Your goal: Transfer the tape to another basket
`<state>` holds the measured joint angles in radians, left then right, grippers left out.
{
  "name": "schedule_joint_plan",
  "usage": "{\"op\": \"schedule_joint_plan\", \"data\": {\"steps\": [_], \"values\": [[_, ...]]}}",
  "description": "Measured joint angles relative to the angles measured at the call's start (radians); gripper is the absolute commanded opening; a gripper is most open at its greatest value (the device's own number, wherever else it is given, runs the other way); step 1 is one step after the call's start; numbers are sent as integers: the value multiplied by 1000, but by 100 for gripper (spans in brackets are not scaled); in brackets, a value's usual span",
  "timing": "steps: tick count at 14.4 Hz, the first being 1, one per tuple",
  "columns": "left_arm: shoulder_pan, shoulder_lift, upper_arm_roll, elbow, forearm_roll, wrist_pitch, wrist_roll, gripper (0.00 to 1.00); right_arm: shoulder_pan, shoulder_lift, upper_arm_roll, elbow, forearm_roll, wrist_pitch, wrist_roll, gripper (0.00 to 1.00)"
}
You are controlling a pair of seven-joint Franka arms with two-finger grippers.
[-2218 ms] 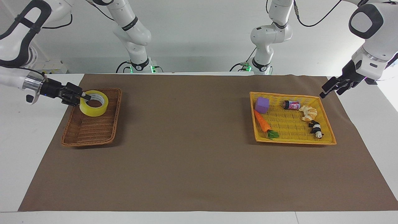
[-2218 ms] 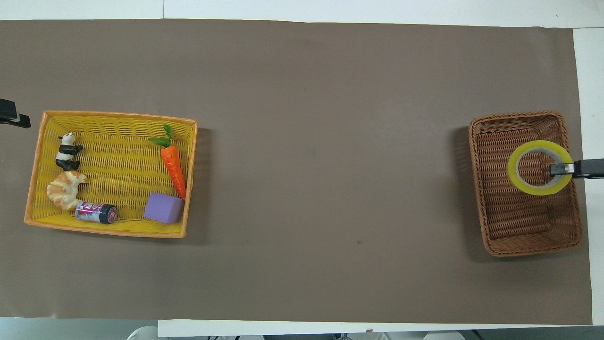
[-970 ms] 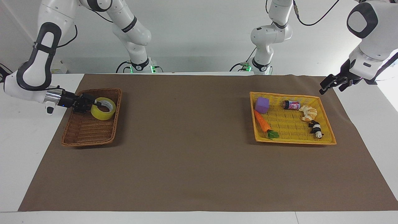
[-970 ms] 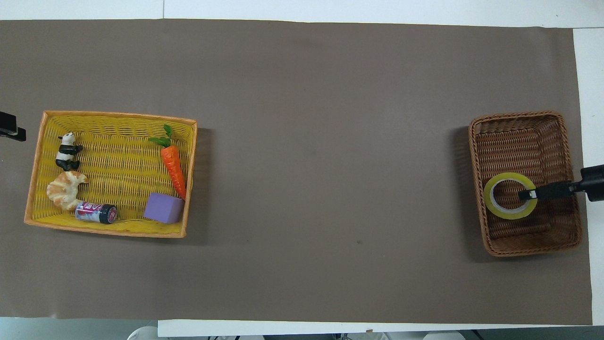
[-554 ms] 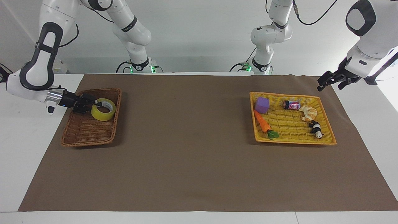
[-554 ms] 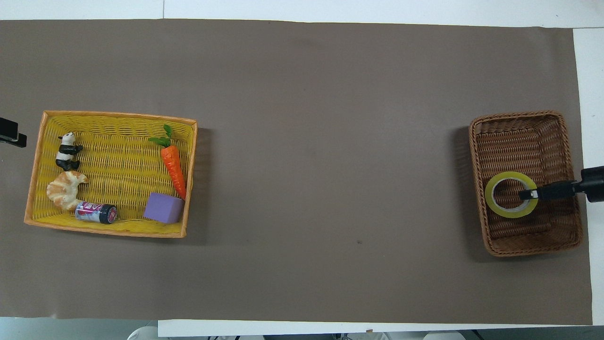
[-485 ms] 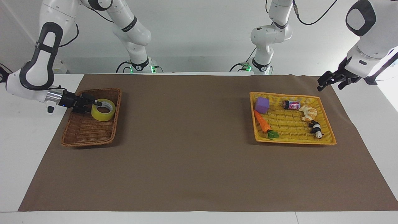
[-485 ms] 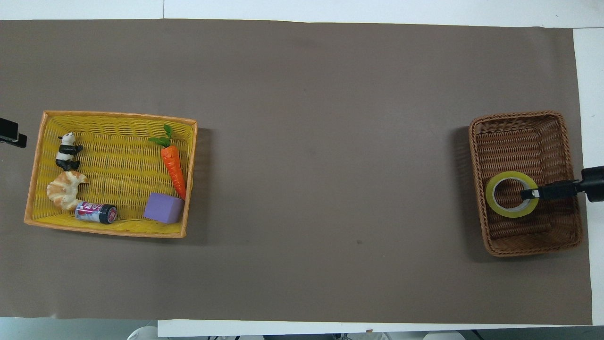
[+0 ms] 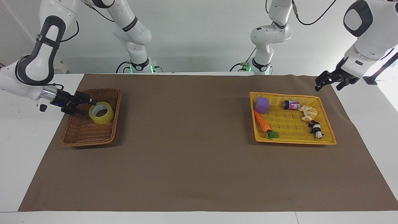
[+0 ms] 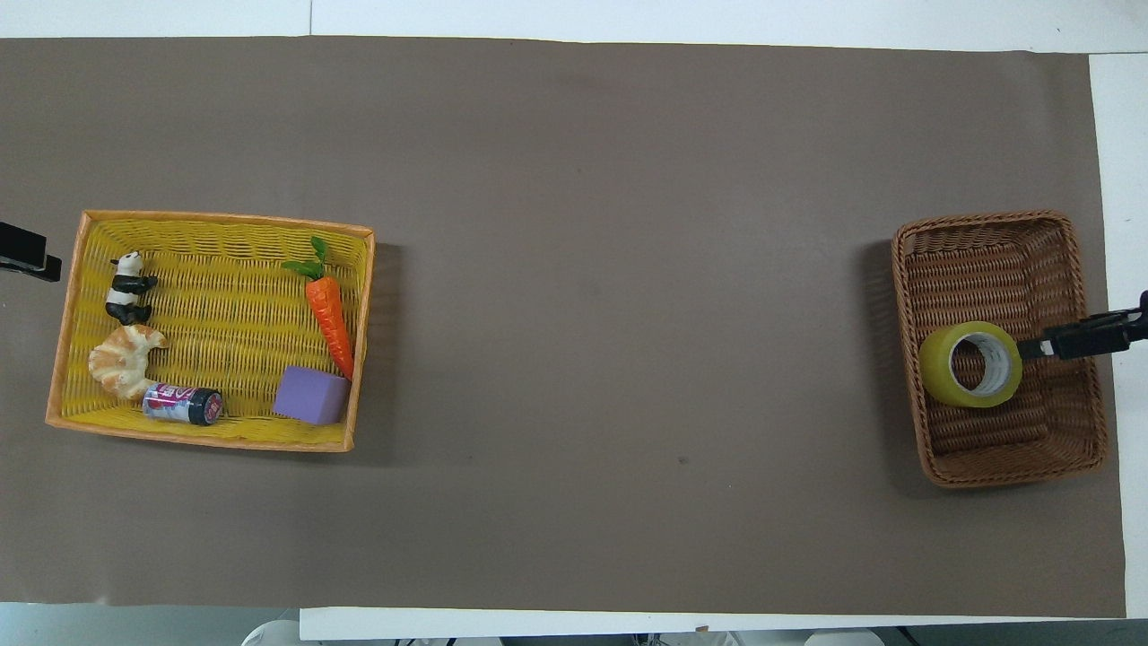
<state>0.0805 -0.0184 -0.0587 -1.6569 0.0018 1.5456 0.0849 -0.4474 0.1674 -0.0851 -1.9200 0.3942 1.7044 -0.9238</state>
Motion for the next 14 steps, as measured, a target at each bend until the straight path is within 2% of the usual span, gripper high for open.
{"op": "schedule_joint_plan", "data": {"steps": [3, 5, 10, 14], "values": [[-1, 0, -1, 0, 0, 0, 1, 99, 70, -89, 2, 45, -112, 8, 112, 100], [-1, 0, -1, 0, 0, 0, 1, 100, 137, -122, 5, 97, -173, 1, 258, 100], [0, 0, -1, 0, 0, 0, 1, 99, 300, -185, 13, 250, -326, -186, 677, 100], [0, 0, 0, 0, 0, 0, 1, 99, 374, -191, 15, 354, -410, -294, 757, 100]]}}
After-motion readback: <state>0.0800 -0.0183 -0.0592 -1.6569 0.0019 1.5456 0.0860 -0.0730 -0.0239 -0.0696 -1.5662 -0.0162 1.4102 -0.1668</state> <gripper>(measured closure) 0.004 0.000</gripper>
